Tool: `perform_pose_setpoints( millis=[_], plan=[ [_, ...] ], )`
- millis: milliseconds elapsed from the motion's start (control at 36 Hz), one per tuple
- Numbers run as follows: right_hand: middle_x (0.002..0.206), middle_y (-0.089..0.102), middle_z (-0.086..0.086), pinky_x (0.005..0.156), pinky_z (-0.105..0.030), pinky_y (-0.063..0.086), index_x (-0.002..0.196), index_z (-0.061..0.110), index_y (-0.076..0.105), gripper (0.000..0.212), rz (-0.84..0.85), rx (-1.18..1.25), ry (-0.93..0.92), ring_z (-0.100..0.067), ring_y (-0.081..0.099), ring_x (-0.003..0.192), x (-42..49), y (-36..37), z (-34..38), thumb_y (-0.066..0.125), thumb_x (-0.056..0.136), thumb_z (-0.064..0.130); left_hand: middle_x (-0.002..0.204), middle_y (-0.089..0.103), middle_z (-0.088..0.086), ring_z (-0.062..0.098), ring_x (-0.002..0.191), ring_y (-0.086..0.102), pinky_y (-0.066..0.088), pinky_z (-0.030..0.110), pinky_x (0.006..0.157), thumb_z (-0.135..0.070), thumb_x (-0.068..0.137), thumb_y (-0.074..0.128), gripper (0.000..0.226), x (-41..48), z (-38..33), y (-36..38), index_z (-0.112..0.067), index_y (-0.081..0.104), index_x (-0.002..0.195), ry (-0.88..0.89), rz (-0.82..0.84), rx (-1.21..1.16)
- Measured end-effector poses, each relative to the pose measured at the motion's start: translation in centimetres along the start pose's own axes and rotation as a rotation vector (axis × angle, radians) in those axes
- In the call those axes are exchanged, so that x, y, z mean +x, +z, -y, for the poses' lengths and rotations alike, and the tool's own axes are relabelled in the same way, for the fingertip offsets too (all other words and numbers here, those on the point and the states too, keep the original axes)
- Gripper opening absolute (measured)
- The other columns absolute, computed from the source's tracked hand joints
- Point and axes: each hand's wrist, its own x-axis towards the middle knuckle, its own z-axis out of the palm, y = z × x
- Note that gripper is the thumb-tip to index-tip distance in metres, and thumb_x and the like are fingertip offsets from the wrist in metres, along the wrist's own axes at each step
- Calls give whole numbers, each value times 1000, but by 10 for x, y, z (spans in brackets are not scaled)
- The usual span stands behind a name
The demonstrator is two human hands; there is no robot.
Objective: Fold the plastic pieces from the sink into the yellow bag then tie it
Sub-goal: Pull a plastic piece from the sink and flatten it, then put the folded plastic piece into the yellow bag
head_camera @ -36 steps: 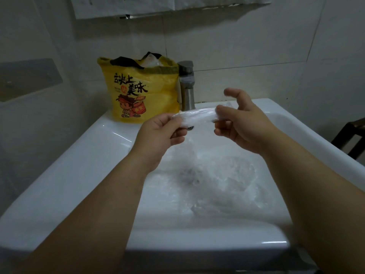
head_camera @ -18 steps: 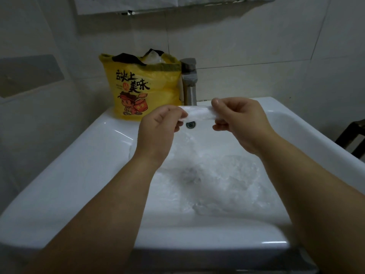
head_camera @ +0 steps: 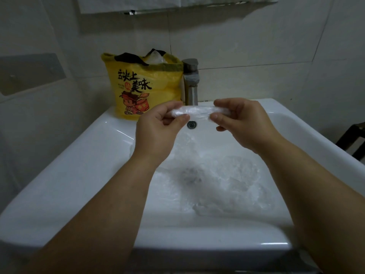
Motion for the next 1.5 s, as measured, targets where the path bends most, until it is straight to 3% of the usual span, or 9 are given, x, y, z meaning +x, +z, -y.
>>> perform_pose_setpoints(
  millis=[250,389,611,722,806,889,1056,1278,1500],
  plan=[
    [77,56,13,74,-19,46,113,11,66,27,-23,-321,-152,-9,57,74,1,1,-2,63,91,26,77,56,-20,-17,72,51,40,3,64,-17,88,69,18,-4,1,2,-30,57,84,116,-26,237],
    [80,51,12,64,-1,32,99,14,66,15,5,-391,-206,-5,47,74,2,0,-3,62,92,26,98,47,-6,-9,83,45,35,-1,68,-15,89,67,20,-1,4,1,-28,55,81,111,6,299],
    [76,64,4,62,-14,54,93,23,65,4,125,-42,-13,-3,60,62,-2,-5,0,61,91,23,73,66,-8,6,74,66,54,17,69,-5,91,63,19,1,3,-5,-21,60,80,-173,124,-107],
    [88,67,4,69,-21,57,101,22,67,13,194,-12,100,-10,65,79,-2,-8,1,64,89,26,73,65,-4,4,68,64,55,17,65,-3,90,64,21,2,-2,-8,-21,62,79,-198,99,-103],
    [126,57,8,71,-15,45,128,25,55,51,243,-159,117,-10,53,114,4,-10,14,68,81,41,72,64,-4,10,70,63,55,20,65,-5,90,64,21,6,-5,-10,-22,61,78,-203,108,-12],
    [141,46,7,83,-21,37,144,27,37,78,376,-319,68,-6,42,115,11,-4,38,68,77,50,73,65,-3,12,72,63,56,29,70,-8,88,67,24,11,-10,-11,-27,62,74,-148,190,93],
    [73,56,5,58,-21,39,94,15,58,18,527,-617,-41,-11,53,67,20,28,55,53,97,32,73,65,-7,7,69,61,53,27,66,-13,86,71,25,23,-29,-22,-32,63,73,-30,276,209],
    [53,50,1,37,-16,36,70,11,56,37,454,-358,10,-3,45,34,51,23,77,62,87,43,62,64,-10,7,62,62,55,23,63,-5,86,68,19,59,-41,-58,-20,63,75,-167,181,6],
    [56,40,-3,48,-28,30,88,-13,57,40,250,212,15,-15,34,48,94,38,92,50,98,25,62,63,-1,5,55,60,54,17,57,-1,89,64,15,104,-49,-85,-13,64,79,-157,61,-91]
  ],
)
